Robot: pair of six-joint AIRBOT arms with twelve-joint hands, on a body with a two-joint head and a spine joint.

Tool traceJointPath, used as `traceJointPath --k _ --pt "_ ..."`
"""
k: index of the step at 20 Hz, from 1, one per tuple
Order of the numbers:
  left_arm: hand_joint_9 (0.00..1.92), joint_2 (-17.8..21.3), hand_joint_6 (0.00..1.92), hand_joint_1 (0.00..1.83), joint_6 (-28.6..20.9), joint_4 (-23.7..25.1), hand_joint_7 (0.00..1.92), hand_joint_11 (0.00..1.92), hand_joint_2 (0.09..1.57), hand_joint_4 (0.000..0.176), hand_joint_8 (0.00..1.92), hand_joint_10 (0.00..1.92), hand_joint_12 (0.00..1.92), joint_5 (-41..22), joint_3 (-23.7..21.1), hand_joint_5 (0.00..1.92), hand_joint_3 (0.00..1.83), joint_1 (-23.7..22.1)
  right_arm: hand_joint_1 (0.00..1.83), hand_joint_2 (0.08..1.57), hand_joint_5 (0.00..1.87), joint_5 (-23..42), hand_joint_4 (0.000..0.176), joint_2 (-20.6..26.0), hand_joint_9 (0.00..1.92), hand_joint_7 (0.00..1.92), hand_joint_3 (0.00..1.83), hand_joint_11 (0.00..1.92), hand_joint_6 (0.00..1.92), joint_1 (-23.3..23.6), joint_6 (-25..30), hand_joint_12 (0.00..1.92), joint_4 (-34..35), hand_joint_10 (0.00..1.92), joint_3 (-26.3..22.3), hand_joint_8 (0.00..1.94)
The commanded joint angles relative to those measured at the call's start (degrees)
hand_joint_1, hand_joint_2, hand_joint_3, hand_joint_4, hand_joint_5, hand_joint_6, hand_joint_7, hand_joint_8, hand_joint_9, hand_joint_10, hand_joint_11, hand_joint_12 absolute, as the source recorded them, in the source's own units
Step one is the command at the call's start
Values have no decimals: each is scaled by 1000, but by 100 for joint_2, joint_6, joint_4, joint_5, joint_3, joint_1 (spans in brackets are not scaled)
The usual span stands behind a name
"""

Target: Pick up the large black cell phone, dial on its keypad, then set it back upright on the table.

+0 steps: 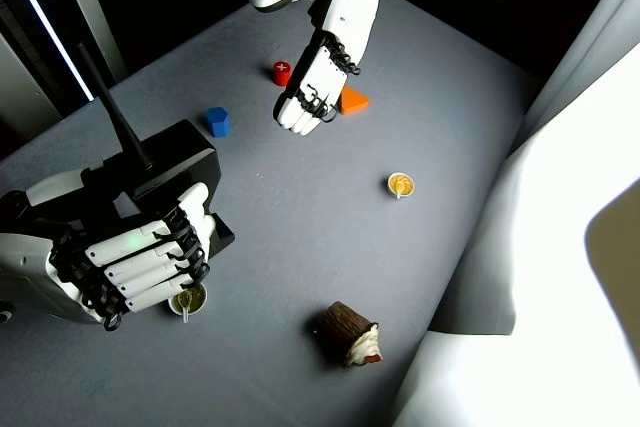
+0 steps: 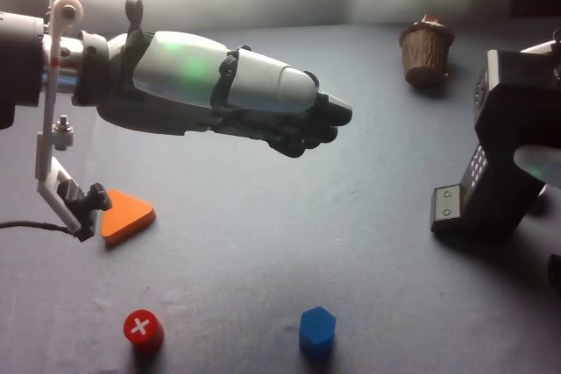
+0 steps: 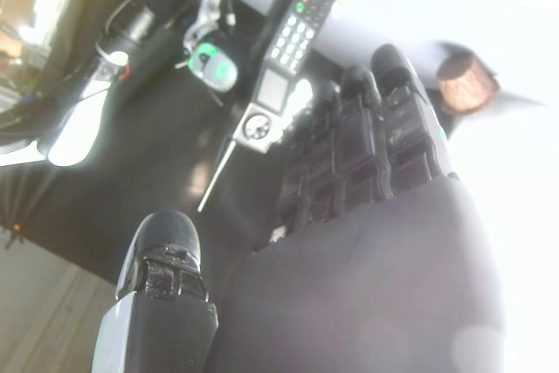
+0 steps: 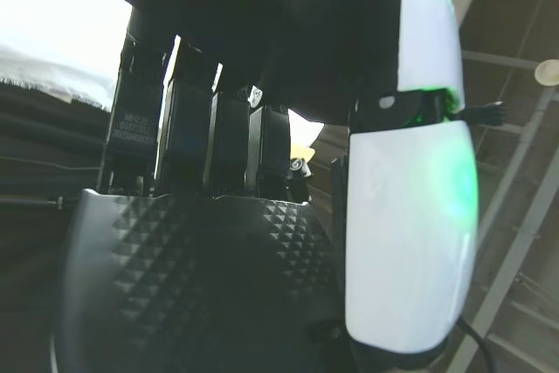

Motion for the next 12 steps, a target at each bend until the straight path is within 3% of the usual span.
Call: traceJointPath --k 1,2,3,8,12 --pt "151 55 5 0 -61 -471 172 0 1189 0 4 2 367 -151 0 98 0 -100 1134 1115 765 667 0 63 744 788 0 539 516 -8 64 1129 24 292 5 55" --pt "152 55 4 0 -61 -472 175 0 1188 0 3 2 379 -151 0 102 0 -100 1143 1084 802 667 0 62 743 783 0 522 201 -9 64 1108 24 252 7 22" --pt "156 55 5 0 -61 -472 177 0 1188 0 4 3 379 -151 0 106 0 -100 1124 1069 814 667 0 62 755 774 0 517 68 -10 64 1090 24 213 10 7" --pt "127 55 0 0 -59 -481 153 0 1185 0 0 3 260 -149 -1 96 0 -100 1020 978 772 667 0 57 730 750 0 389 0 -17 61 1120 24 74 16 0" --pt "132 55 2 0 -59 -497 152 0 1188 0 1 3 287 -145 -1 91 0 -99 855 980 635 667 0 57 538 591 0 143 0 -17 53 1106 24 0 30 0"
